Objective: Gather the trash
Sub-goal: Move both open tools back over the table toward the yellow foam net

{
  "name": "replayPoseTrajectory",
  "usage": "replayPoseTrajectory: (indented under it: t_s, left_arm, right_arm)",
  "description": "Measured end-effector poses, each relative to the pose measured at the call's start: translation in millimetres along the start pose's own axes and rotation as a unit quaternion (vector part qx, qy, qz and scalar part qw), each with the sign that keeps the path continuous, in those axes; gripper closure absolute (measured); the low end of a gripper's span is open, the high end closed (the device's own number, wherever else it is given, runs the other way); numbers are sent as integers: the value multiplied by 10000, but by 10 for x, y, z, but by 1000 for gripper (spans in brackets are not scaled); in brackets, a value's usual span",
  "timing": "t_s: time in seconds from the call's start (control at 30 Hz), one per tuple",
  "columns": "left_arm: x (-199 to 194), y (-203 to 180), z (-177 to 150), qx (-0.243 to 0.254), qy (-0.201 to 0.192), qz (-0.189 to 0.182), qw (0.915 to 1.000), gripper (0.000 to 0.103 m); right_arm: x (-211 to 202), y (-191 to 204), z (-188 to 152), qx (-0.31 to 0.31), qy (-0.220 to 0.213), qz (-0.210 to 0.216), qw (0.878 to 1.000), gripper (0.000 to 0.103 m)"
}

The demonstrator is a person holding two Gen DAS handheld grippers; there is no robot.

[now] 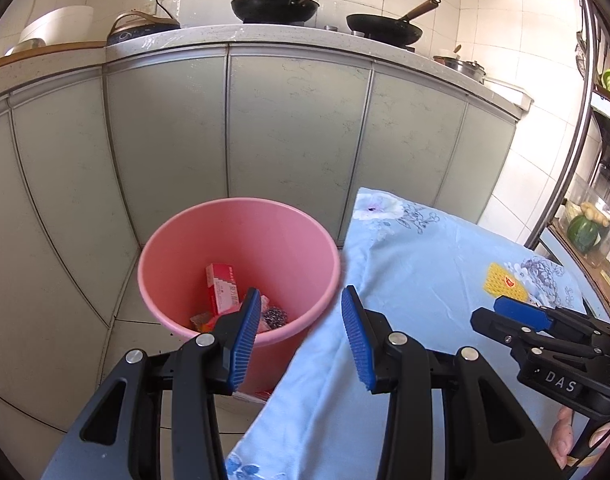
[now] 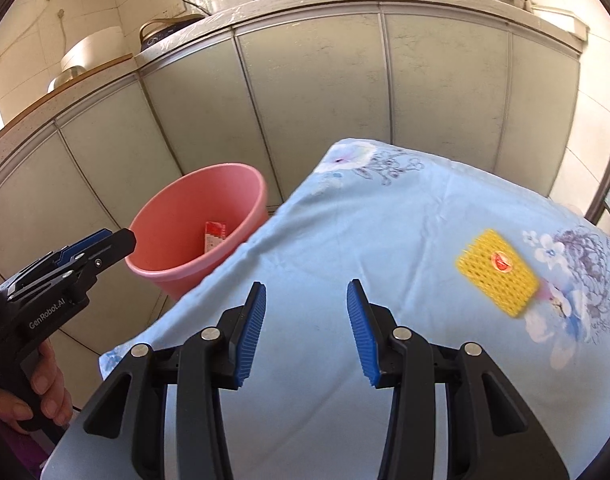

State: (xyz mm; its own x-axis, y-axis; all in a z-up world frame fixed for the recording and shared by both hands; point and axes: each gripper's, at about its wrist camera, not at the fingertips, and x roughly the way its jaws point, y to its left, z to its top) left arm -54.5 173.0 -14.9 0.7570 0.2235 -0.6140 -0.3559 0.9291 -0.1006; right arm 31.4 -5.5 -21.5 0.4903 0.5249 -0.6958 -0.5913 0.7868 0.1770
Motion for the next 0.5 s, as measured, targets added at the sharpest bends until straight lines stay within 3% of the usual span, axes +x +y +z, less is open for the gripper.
replayPoseTrajectory:
  t_s: [0.5]
  left_arm:
    - [305, -453, -239, 285, 560, -533, 9966, 62]
  right_arm:
    - [-409, -776, -371, 659, -118, -1012, 9926, 60]
